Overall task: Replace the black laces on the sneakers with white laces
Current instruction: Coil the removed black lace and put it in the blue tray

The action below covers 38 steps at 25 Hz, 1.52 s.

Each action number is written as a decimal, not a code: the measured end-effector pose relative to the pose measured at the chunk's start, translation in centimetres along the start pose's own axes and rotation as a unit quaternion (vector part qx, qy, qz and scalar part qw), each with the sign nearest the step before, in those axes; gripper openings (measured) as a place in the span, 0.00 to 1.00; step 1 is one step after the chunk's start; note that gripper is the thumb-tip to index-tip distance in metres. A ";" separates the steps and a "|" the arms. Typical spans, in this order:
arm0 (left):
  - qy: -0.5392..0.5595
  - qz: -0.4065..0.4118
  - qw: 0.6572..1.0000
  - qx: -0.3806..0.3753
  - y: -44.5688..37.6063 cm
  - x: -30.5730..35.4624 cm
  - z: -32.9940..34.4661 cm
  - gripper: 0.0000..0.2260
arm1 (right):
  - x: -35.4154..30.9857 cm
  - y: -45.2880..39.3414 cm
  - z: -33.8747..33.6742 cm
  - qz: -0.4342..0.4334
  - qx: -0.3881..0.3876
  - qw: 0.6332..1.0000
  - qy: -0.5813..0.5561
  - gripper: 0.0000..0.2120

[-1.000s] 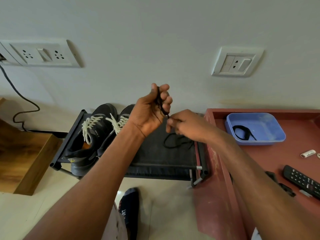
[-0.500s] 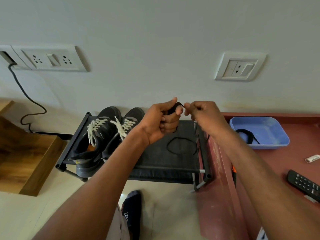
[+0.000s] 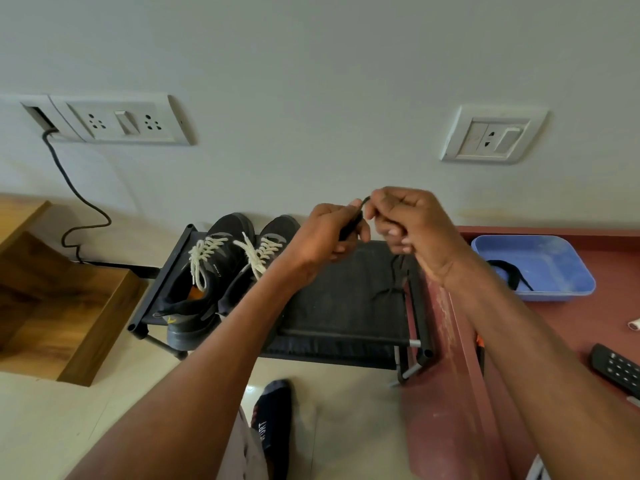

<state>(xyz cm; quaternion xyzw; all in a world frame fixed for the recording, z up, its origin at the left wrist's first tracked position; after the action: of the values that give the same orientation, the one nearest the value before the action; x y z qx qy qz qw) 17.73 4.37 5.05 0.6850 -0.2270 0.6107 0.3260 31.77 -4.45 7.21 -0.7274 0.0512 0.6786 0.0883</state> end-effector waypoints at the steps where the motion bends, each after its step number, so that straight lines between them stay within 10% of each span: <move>1: 0.024 -0.018 0.999 -0.038 0.1 0.2 0.1 0.24 | 0.2 -0.2 -0.6 -0.004 0.063 0.998 -0.002 0.16; 4: 0.168 -0.019 0.978 -0.123 0.1 1.0 0.1 0.22 | 1.4 -0.5 -1.1 0.019 0.111 0.981 0.160 0.17; 8: 0.402 0.031 0.914 -0.053 -0.4 2.1 -1.1 0.18 | 2.4 0.5 2.1 0.119 -0.154 0.947 0.254 0.18; 11: 0.224 0.039 0.972 0.059 -0.6 1.6 -3.1 0.20 | 1.4 0.9 3.3 0.111 -0.230 0.960 0.117 0.16; 15: -0.031 -0.027 0.999 -0.011 0.3 0.6 -2.4 0.23 | -0.4 0.1 1.0 0.013 -0.040 0.998 -0.048 0.14; 19: 0.153 -0.059 0.974 -0.157 0.4 1.1 -1.4 0.25 | 1.1 -0.2 -0.1 0.051 0.114 0.989 0.084 0.15; 23: 0.340 0.009 0.939 -0.054 0.0 2.0 -1.9 0.21 | 1.4 0.1 2.1 0.118 -0.101 0.966 0.206 0.16; 27: 0.130 0.057 0.987 0.071 -0.1 1.5 -2.7 0.23 | 0.2 1.0 2.5 0.128 -0.241 0.954 0.125 0.16; 30: -0.060 0.010 0.998 0.029 0.7 1.1 -1.2 0.30 | -1.2 0.5 0.7 0.030 -0.084 0.995 0.047 0.15; 33: -0.021 -0.028 0.999 -0.032 0.9 1.3 -0.3 0.28 | -0.5 -0.2 -1.2 -0.052 0.162 0.979 0.111 0.11; 38: 0.274 -0.062 0.956 -0.078 -0.1 1.1 0.5 0.19 | 1.7 -0.1 0.9 0.115 0.132 0.983 -0.052 0.07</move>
<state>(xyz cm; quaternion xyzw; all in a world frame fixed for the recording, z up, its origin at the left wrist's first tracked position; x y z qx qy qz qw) 18.28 4.16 6.14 0.4762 -0.1333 0.7341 0.4654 31.00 -4.06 5.42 -0.6619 0.2191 0.7087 0.1079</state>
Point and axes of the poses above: each hand's wrist, its own y-axis away from the middle knuckle, its own z-axis out of the palm, x = y × z, the point moved 2 cm from there along -y, towards the middle knuckle, and after that the axes turned 4 degrees about -z, right-handed, at the moved point
